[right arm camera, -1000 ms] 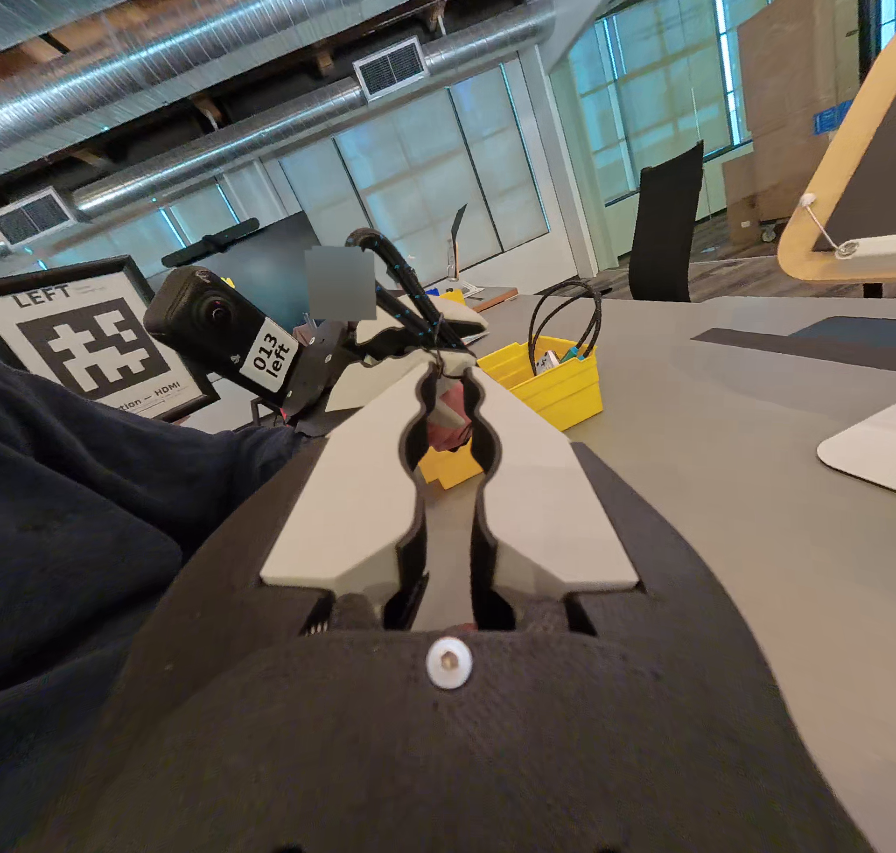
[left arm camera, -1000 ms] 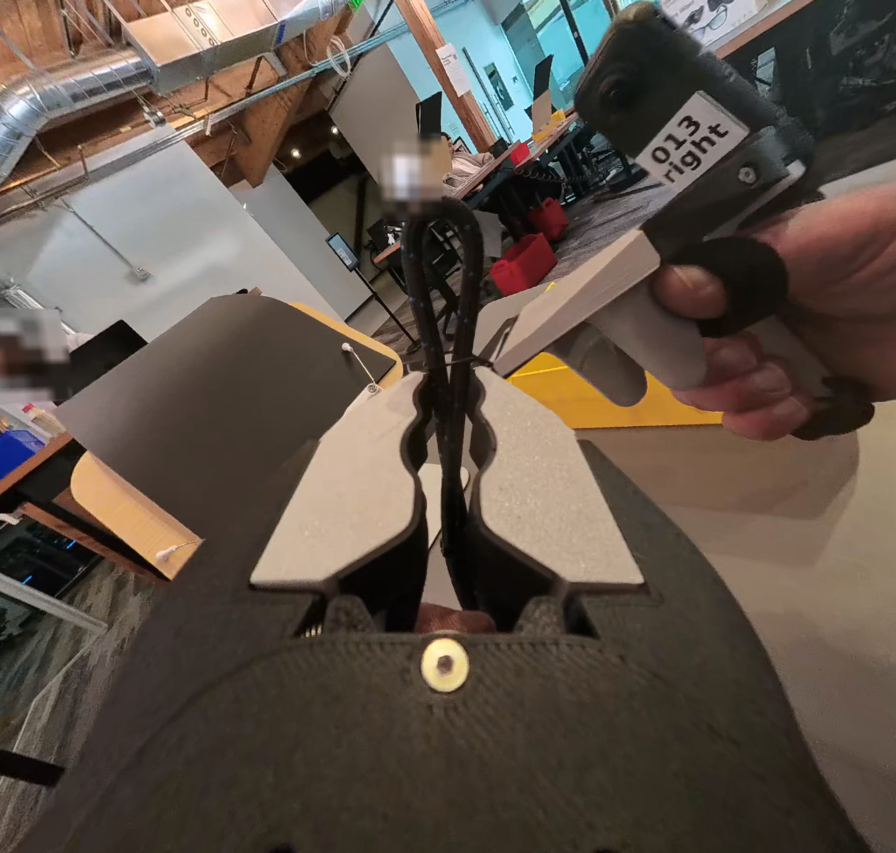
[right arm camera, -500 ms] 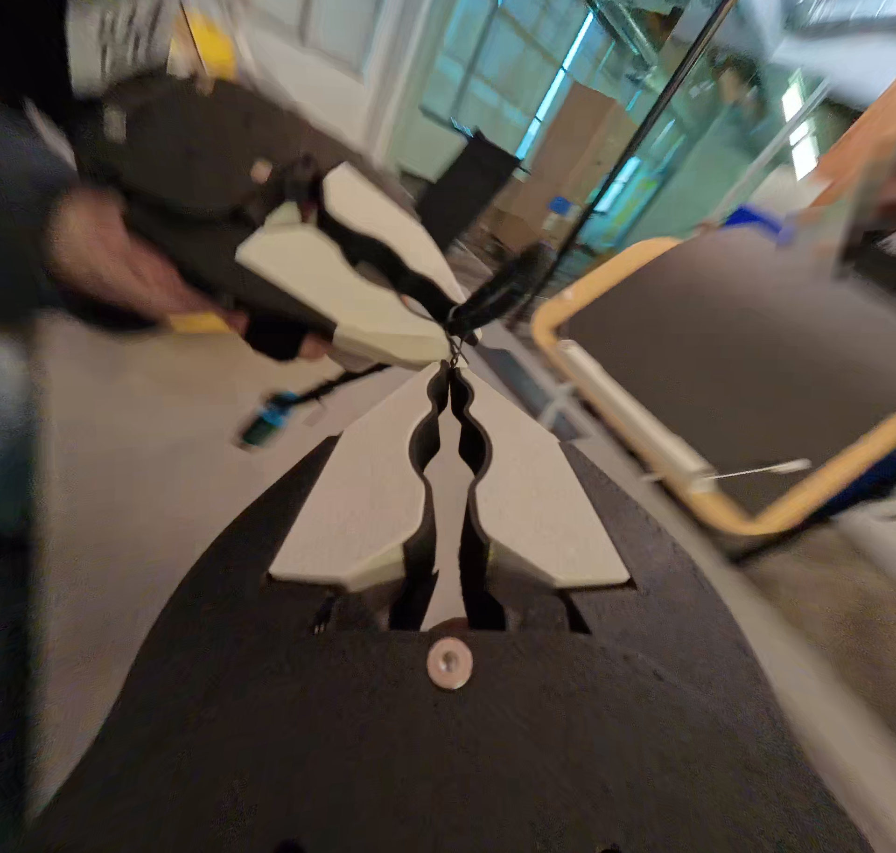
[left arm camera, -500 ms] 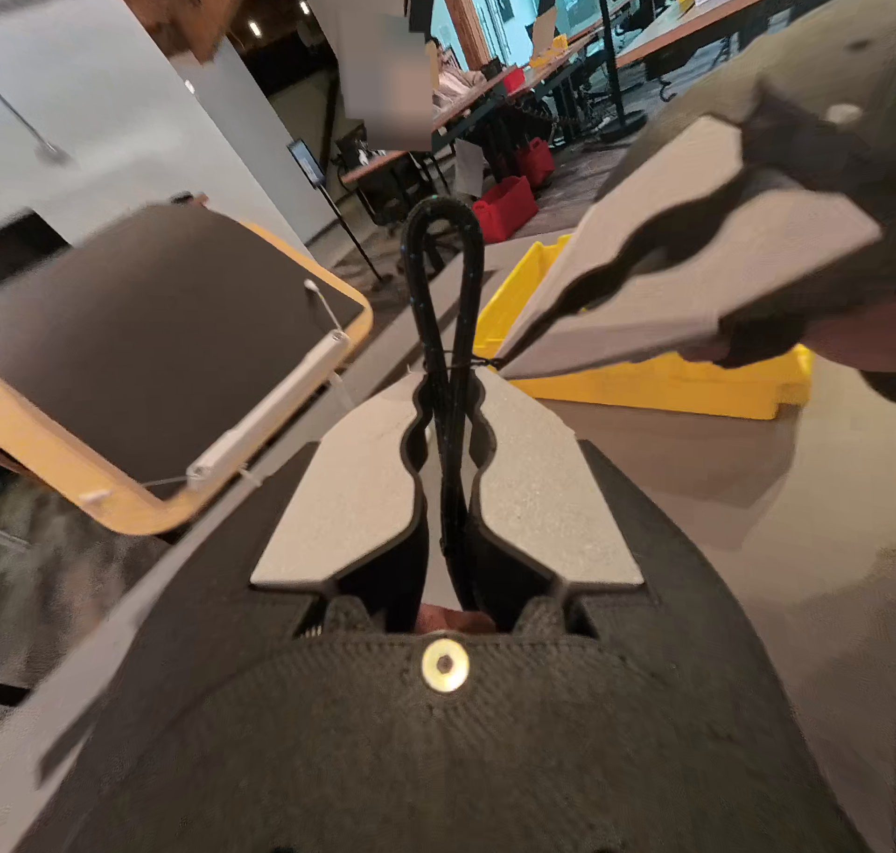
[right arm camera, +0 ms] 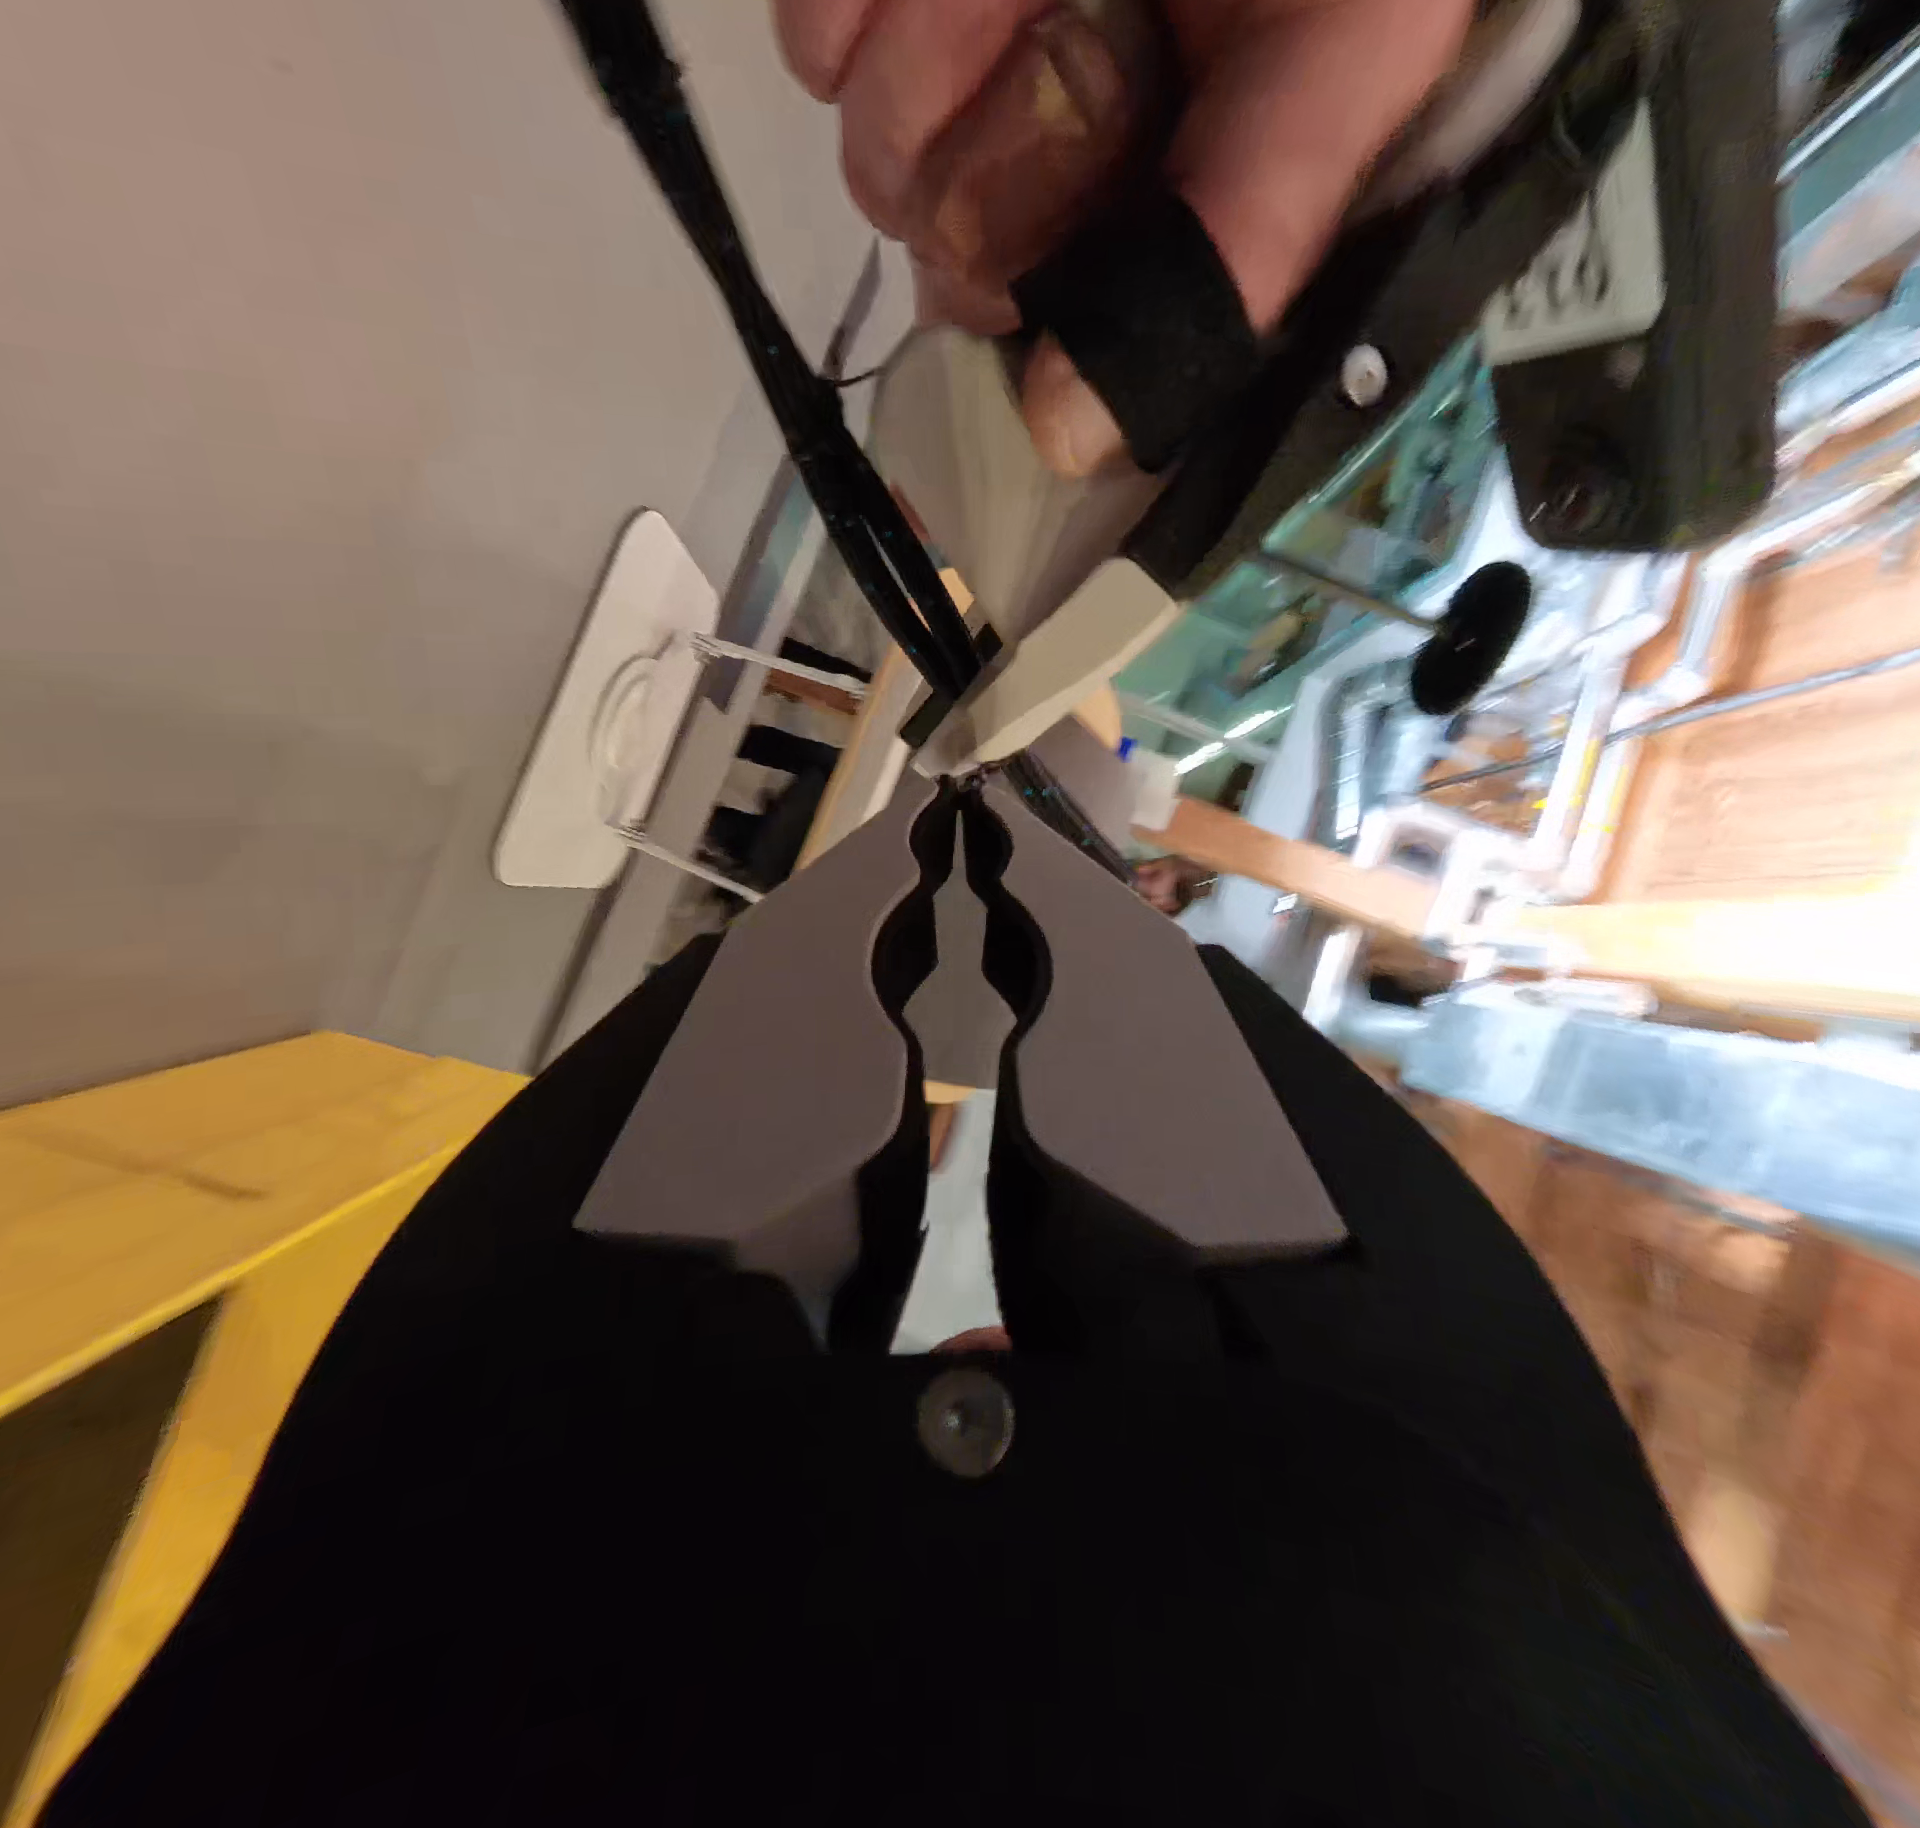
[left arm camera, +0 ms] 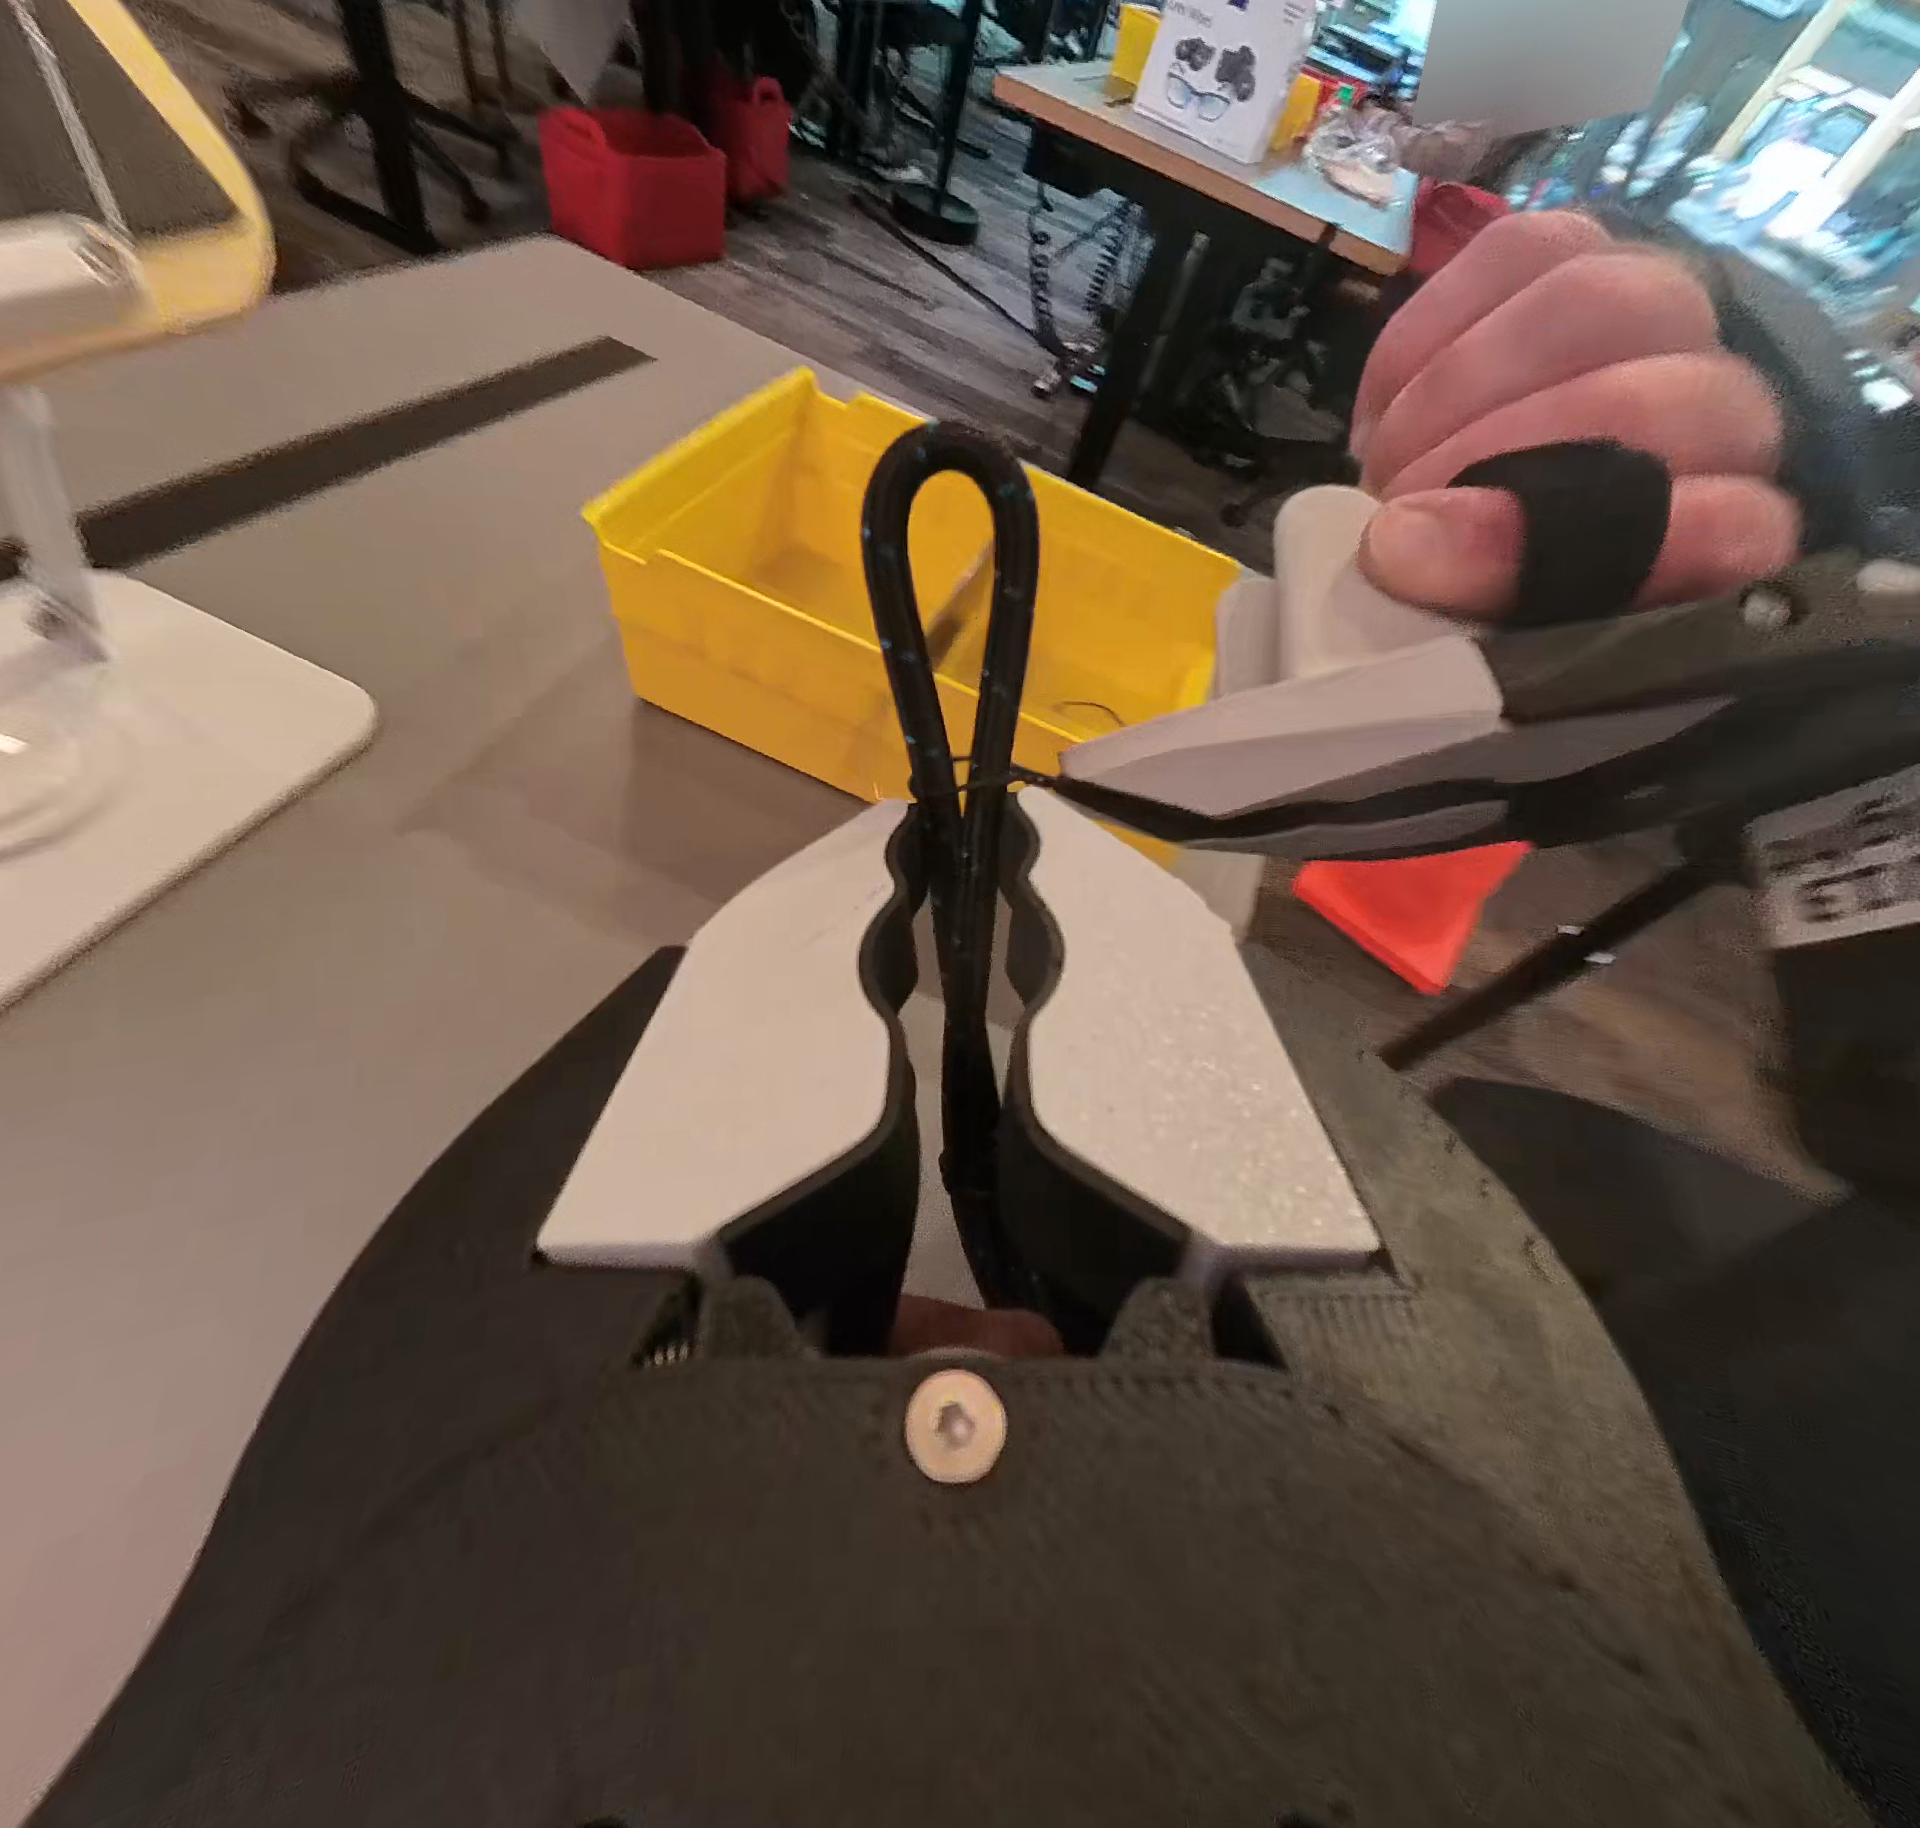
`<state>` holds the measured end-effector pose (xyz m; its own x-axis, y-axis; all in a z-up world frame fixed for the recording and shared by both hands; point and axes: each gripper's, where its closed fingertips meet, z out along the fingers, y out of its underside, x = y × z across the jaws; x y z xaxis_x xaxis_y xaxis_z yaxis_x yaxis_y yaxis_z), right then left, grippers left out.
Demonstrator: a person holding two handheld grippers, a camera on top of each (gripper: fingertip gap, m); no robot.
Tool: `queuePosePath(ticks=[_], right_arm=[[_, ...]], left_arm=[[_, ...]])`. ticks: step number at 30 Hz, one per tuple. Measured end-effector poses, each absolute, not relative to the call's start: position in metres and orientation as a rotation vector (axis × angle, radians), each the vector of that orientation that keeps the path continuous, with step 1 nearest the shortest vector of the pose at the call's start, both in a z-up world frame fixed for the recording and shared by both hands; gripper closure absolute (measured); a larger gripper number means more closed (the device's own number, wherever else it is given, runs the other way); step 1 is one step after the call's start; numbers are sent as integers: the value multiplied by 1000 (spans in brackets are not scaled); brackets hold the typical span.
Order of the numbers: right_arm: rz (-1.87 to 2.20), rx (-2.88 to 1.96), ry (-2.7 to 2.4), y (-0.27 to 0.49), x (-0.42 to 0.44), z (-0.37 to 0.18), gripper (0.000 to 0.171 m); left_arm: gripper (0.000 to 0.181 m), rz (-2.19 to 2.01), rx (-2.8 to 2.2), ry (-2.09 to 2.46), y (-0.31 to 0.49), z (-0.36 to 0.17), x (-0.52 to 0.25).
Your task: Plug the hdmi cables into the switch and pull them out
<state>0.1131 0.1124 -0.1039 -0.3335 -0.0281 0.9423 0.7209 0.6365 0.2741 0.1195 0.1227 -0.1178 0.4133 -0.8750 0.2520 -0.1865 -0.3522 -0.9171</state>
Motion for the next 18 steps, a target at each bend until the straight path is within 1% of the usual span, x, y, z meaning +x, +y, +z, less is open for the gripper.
queuePosePath(ticks=[1,2,3,6,9,12,14,18], right_arm=[[-770,-644,-1727,112,113,-102,165],[-660,-749,-1677,112,113,-99,151],[-501,-909,-1618,114,115,-99,152],[174,-1300,-1356,109,112,-102,150],[792,-1429,-1032,105,108,-94,147],[1265,-1408,-738,109,112,-78,148],[1415,-1381,-644,110,113,-74,153],[1455,-1385,-640,106,103,-77,156]], left_arm=[[169,-942,-1749,912,127,-114,118],[169,-904,-1698,904,130,-108,115],[169,-829,-1656,908,134,-104,112],[169,-575,-1471,961,137,-91,104],[169,-493,-1368,974,134,-83,104],[168,-348,-1256,1013,131,-80,103],[168,-272,-1197,1031,128,-77,104],[168,-153,-1147,1041,130,-78,104]])
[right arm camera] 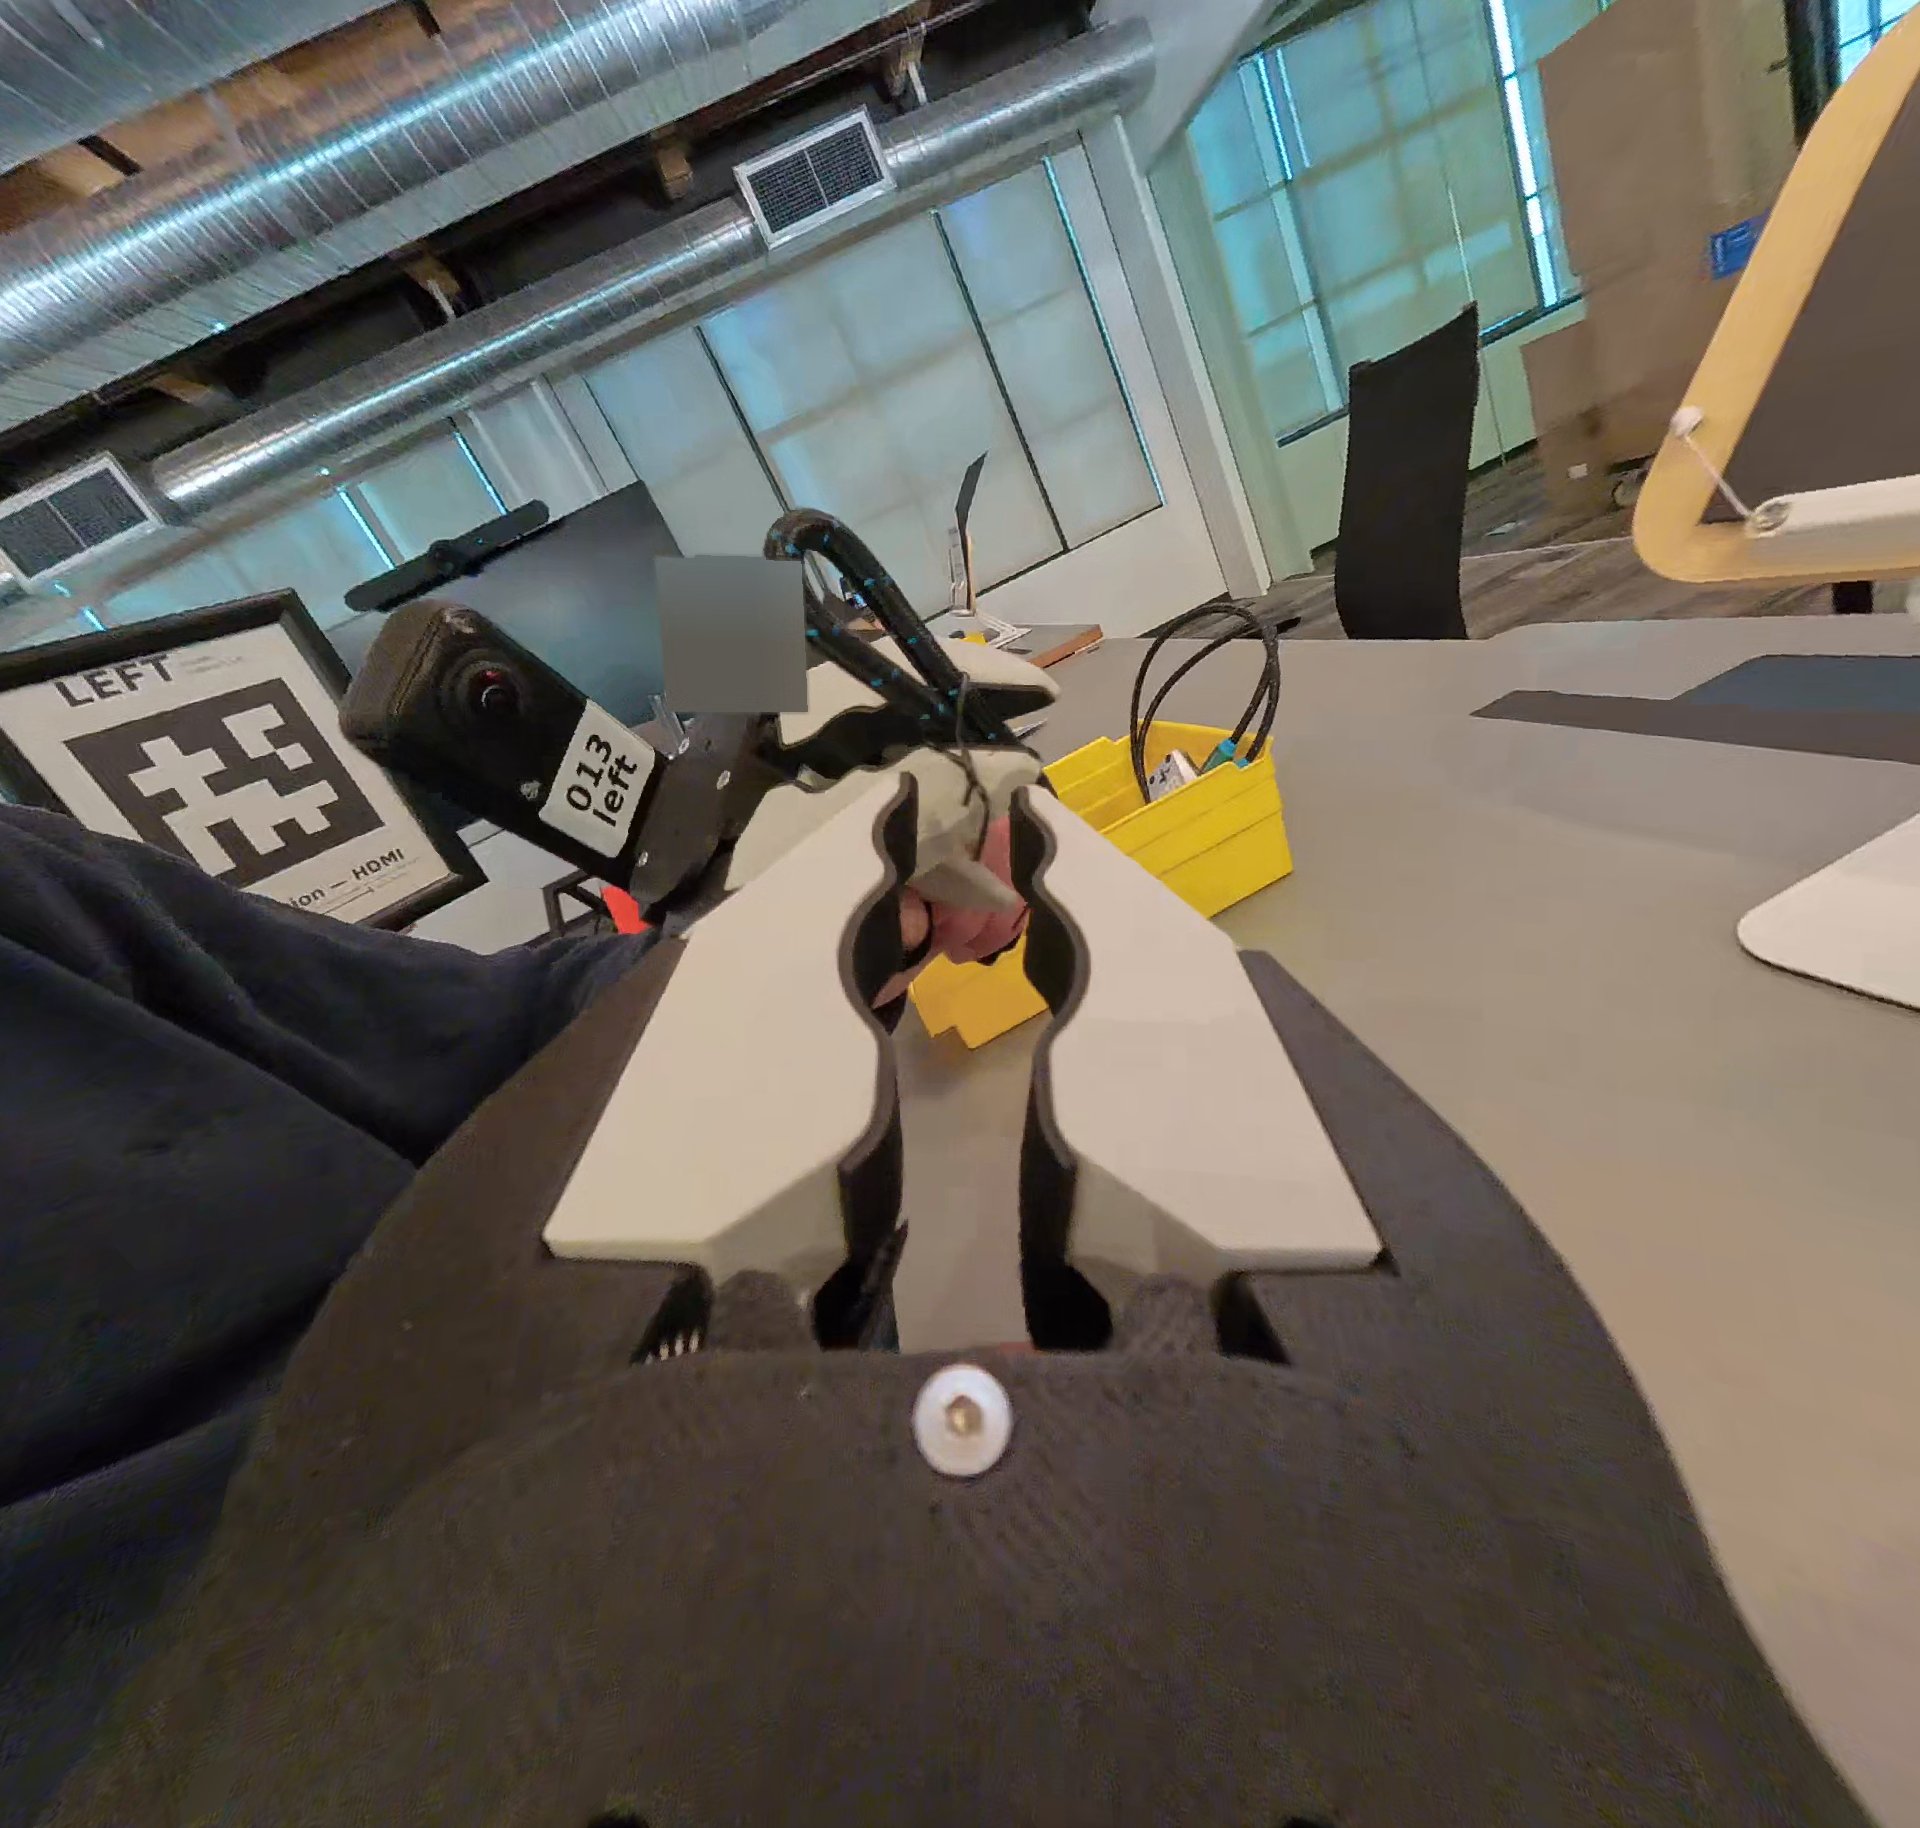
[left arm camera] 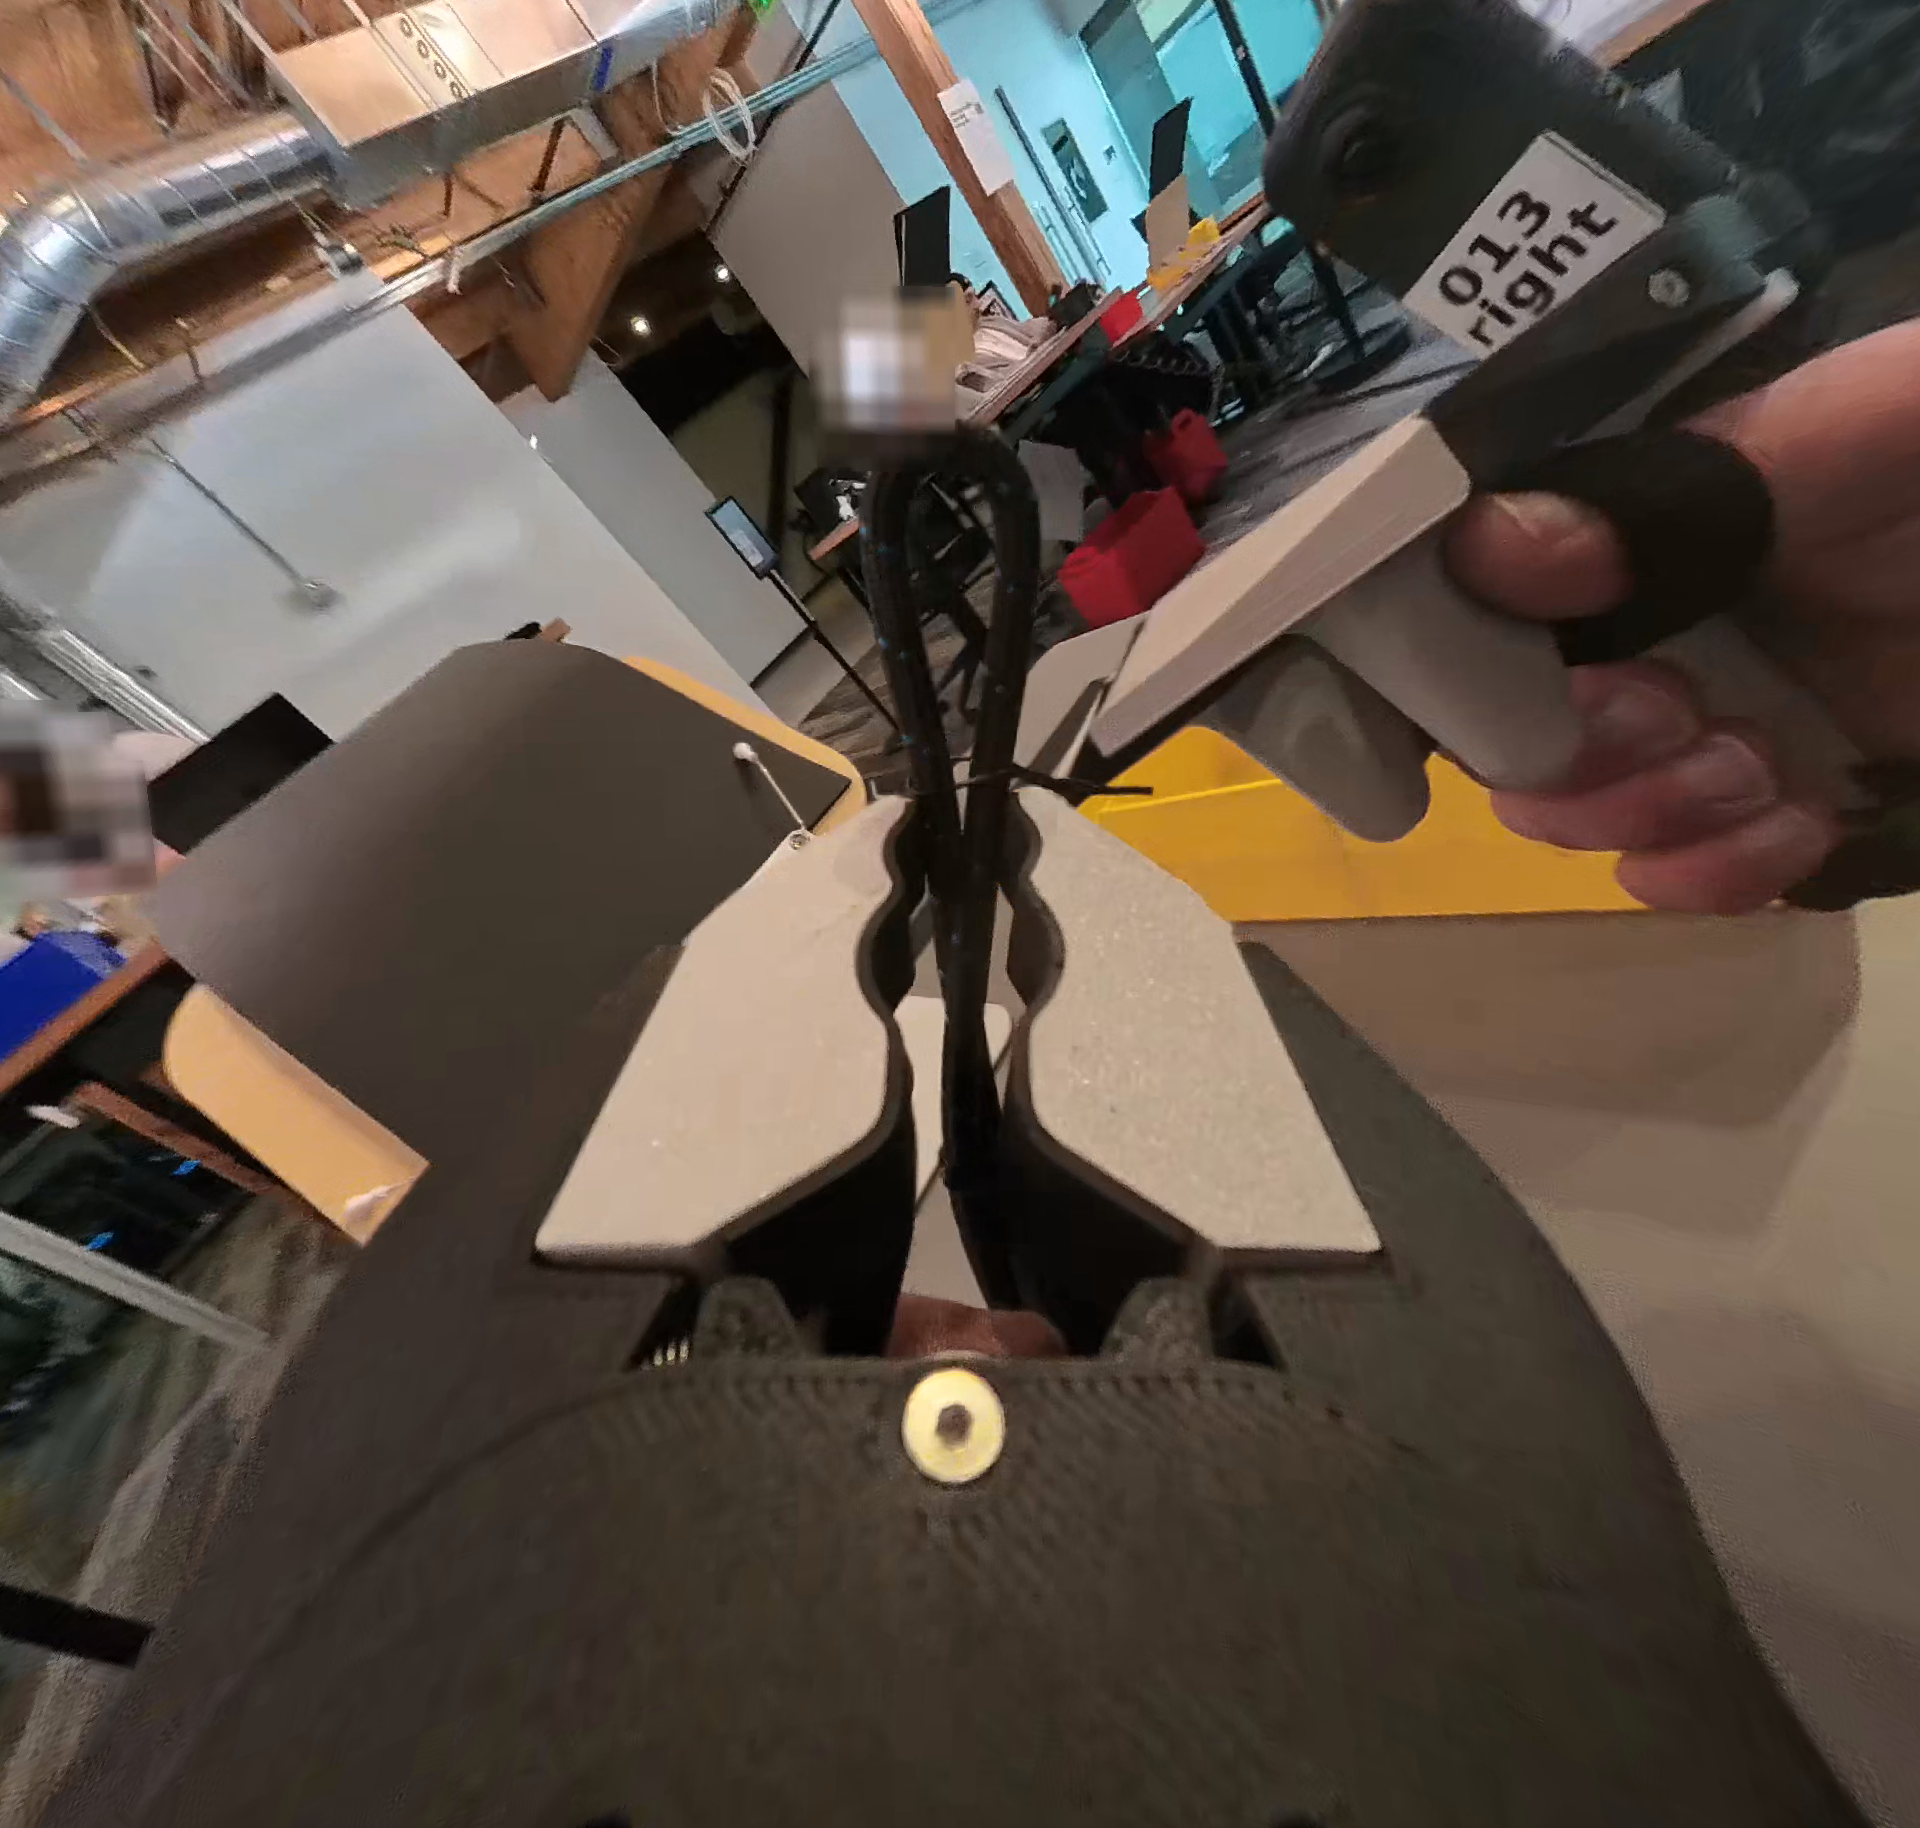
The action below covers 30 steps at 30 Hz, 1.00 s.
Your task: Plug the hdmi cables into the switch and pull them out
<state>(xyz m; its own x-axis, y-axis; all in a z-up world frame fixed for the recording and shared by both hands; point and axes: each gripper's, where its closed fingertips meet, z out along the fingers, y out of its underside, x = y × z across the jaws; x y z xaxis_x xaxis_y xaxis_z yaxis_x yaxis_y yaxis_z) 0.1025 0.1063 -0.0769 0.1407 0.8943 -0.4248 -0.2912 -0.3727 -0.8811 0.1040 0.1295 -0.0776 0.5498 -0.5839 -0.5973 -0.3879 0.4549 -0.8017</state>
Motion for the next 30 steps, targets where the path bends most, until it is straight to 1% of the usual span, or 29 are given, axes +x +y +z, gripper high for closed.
queuePosePath(ticks=[3,5,9,12,16,20,24,27,30], right_arm=[[1444,-1405,-619,108,100,-81,161],[1449,-1396,-601,109,101,-82,168],[1390,-1384,-596,110,102,-82,171],[1231,-1367,-670,107,102,-79,171],[765,-1350,-869,113,103,-81,171],[-143,-1167,-1272,122,103,-88,171],[-754,-792,-1602,125,97,-94,171],[-953,-550,-1793,122,97,-102,171],[-1041,-402,-1900,122,100,-111,171]], left_arm=[[168,-75,-1107,1057,129,-79,106],[168,-59,-1095,1059,128,-79,107],[169,-26,-1089,1055,129,-78,108],[168,-12,-1127,1045,132,-79,107],[169,-115,-1253,1029,137,-83,107],[169,-484,-1519,1038,142,-100,108],[170,-697,-1708,1095,141,-107,104],[170,-1002,-1867,1096,132,-119,105],[170,-1012,-1900,1110,131,-127,109]])
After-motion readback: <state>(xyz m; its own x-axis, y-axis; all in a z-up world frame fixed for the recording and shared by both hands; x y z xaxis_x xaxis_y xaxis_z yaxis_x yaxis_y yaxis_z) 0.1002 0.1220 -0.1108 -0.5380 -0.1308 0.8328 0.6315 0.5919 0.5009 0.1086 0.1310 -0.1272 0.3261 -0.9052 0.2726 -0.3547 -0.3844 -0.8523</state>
